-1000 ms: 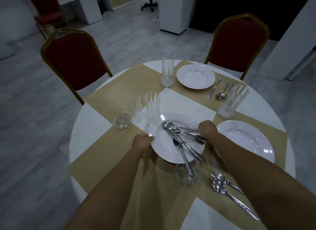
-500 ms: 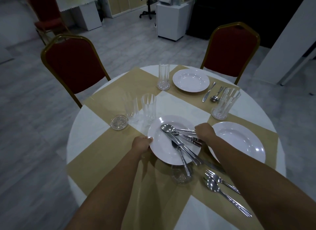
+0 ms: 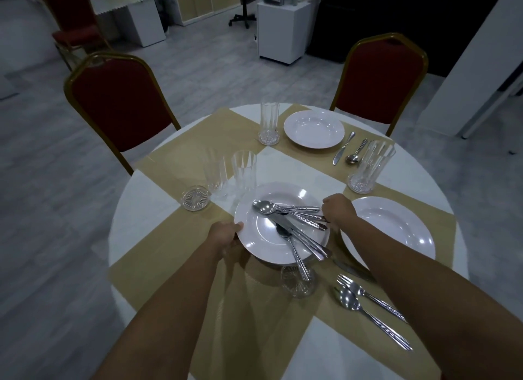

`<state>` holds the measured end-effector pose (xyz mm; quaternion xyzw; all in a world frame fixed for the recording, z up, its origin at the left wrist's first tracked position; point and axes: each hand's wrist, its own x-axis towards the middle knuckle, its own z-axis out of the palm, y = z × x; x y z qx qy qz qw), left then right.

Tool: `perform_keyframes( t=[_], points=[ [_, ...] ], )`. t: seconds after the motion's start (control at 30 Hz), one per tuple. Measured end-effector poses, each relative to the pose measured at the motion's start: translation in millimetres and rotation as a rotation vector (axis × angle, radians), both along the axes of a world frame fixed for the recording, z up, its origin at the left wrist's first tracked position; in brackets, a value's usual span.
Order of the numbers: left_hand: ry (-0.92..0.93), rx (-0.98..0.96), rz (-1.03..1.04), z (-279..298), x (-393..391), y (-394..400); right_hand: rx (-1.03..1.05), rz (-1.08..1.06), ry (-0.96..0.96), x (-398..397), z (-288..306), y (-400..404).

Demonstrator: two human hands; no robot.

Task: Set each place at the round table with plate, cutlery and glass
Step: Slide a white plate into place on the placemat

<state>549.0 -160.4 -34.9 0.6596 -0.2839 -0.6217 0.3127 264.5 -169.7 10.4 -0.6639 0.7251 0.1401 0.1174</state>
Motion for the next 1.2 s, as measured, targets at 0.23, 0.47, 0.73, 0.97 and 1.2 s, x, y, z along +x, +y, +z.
perform_keyframes(
  t=[0.23, 0.47, 0.73, 0.97, 1.2],
  points=[
    [0.061, -0.004, -0.030, 19.9, 31.4, 3.9, -0.035, -0.186, -0.239, 16.9, 14.0, -5.3],
    [-0.001, 0.010, 0.024, 32.7, 86.2, 25.9, 0.094, -0.190, -0.349, 77.0, 23.0, 7.5],
    [-0.074, 0.020, 0.160, 24.6, 143.7, 46.8, 0.112, -0.114, -0.411, 144.0, 8.5, 10.3],
    [-0.116, 0.011, 0.219, 19.1, 166.1, 48.0, 0.040, -0.175, -0.525, 177.4, -13.4, -2.4],
    [-0.145, 0.022, 0.313, 11.0, 178.2, 35.3, -0.043, -0.261, -0.665, 197.1, -9.3, -8.1]
  ],
)
